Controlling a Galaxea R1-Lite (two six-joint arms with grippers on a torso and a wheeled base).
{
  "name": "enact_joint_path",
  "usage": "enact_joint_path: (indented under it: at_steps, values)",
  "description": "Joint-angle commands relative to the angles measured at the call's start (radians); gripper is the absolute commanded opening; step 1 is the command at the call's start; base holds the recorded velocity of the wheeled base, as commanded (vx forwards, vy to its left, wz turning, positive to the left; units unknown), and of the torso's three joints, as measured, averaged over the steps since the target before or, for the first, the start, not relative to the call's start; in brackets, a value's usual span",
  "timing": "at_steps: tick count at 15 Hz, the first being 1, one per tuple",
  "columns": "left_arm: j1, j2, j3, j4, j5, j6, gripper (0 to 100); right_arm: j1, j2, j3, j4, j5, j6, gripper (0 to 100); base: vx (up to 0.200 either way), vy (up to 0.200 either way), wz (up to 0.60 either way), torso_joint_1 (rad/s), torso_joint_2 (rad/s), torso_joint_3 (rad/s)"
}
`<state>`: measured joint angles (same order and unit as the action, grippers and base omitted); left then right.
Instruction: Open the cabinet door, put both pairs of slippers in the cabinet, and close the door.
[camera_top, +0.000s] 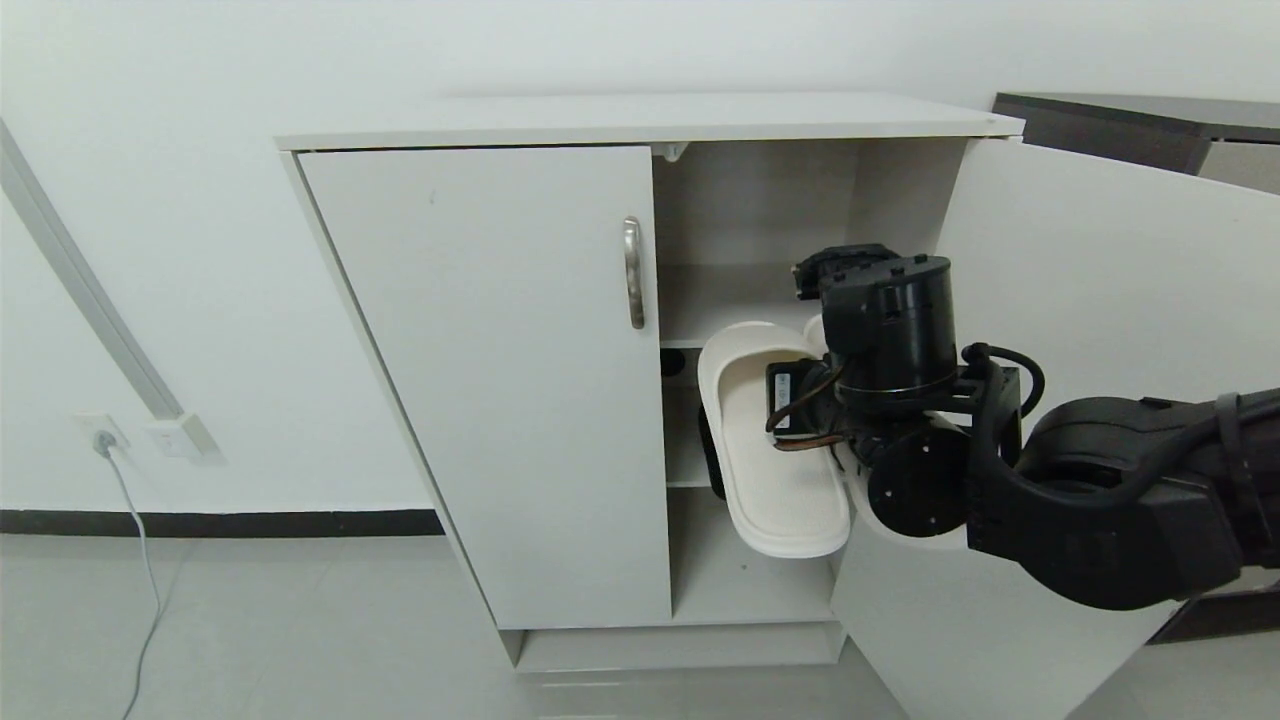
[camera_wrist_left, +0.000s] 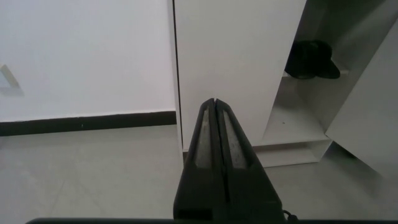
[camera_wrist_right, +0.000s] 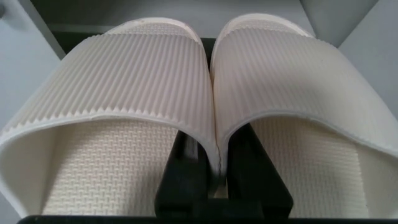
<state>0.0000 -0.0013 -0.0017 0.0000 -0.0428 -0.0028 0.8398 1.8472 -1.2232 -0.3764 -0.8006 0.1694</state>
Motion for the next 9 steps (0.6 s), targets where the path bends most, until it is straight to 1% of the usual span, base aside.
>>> enact_joint_path:
  at_steps: [1,7,9]
  values:
    - [0.0,0.001,0.0,0.0,0.0,0.0,0,-0.001,0.0,0.002,-0.001,0.0,-0.001,0,0.2,0.0,0.0,0.002,0.0,0.002]
    - [0.0,0.001,0.0,0.0,0.0,0.0,0,-0.001,0.006,-0.001,-0.001,0.0,-0.005,0,0.2,0.0,0.0,0.003,0.0,0.004]
    - [0.0,0.001,0.0,0.0,0.0,0.0,0,0.001,0.006,0.001,-0.003,0.0,-0.005,0,0.0,0.0,0.0,0.0,0.0,0.0]
